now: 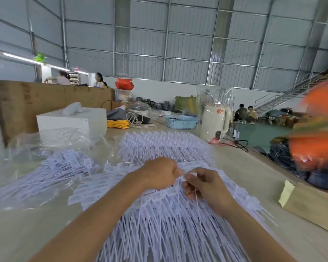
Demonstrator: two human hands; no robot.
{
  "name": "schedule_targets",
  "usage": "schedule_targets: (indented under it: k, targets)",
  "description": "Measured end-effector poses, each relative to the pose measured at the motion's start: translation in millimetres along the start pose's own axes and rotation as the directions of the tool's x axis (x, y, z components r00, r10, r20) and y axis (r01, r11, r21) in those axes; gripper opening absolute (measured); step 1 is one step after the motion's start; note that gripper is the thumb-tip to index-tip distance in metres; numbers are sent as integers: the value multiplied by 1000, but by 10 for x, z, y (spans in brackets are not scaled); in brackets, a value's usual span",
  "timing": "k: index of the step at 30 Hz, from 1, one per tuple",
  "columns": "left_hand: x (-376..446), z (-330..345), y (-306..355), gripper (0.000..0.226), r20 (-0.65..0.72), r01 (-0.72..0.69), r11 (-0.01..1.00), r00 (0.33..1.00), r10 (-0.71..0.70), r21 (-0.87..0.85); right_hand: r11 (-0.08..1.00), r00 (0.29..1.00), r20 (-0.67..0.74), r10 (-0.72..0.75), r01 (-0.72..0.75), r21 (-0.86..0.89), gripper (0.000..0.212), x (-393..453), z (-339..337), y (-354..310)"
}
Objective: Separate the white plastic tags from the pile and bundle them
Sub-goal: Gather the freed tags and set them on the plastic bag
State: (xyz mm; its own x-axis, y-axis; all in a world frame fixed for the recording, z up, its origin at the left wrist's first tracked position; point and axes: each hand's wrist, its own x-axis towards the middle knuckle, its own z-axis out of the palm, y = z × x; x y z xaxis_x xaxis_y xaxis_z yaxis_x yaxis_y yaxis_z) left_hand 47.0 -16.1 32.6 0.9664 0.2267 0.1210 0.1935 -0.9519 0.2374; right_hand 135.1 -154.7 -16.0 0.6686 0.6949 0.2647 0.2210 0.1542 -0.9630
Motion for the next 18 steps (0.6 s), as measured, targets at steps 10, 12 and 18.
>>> schedule_targets:
  k: [10, 12, 18]
  targets:
    - [39, 221, 3, 45, -62, 72, 948, 994, -96, -309, 971, 986, 94, -139, 154, -180, 18, 22, -100, 103]
    - [30, 194, 36, 45, -44, 101, 944, 992, -121, -314, 960, 980, 55, -190, 197, -199, 18, 40, -86, 138]
    - [28, 79, 59, 46, 58, 178, 881, 984, -170, -439, 840, 915, -3, -403, 368, -398, 38, 57, -27, 154]
